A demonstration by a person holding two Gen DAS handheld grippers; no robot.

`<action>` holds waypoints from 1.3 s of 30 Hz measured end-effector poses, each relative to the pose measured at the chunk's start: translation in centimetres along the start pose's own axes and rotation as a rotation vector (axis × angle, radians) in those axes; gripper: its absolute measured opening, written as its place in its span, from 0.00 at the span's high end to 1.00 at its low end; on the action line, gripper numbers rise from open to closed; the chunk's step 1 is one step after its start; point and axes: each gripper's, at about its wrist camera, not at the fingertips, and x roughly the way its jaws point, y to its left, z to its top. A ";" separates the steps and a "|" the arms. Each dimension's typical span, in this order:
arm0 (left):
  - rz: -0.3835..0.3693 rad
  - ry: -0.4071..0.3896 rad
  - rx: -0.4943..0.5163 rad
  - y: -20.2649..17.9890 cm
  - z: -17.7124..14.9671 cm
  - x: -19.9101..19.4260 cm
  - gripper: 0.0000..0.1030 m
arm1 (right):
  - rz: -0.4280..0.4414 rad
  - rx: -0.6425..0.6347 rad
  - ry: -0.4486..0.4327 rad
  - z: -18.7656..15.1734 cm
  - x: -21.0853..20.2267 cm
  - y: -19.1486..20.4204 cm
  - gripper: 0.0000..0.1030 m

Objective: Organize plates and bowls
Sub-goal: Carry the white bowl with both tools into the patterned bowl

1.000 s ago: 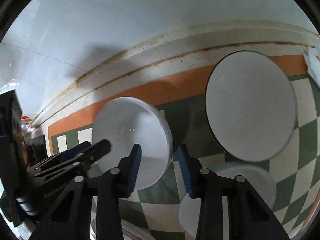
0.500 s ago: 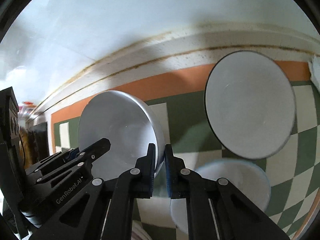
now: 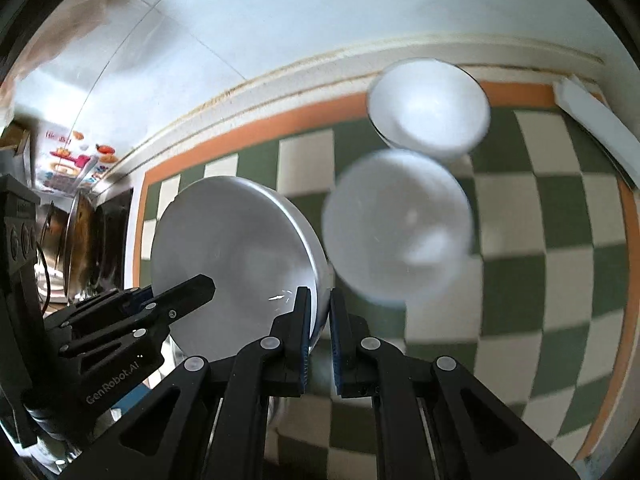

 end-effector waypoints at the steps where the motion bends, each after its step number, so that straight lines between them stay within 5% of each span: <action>1: 0.001 0.007 0.010 -0.6 -0.7 0.2 0.84 | -0.002 0.003 0.000 -0.8 -0.2 -0.4 0.90; 13: 0.000 0.113 0.076 -3.5 -4.9 4.8 0.84 | -0.012 0.080 0.058 -8.4 0.4 -6.3 0.89; 24: 0.021 0.204 0.062 -4.3 -6.5 9.1 0.84 | -0.030 0.118 0.110 -10.1 3.3 -8.7 0.89; 39: 0.019 0.264 0.077 -5.1 -7.0 10.0 0.84 | -0.041 0.143 0.151 -9.8 4.2 -9.7 0.86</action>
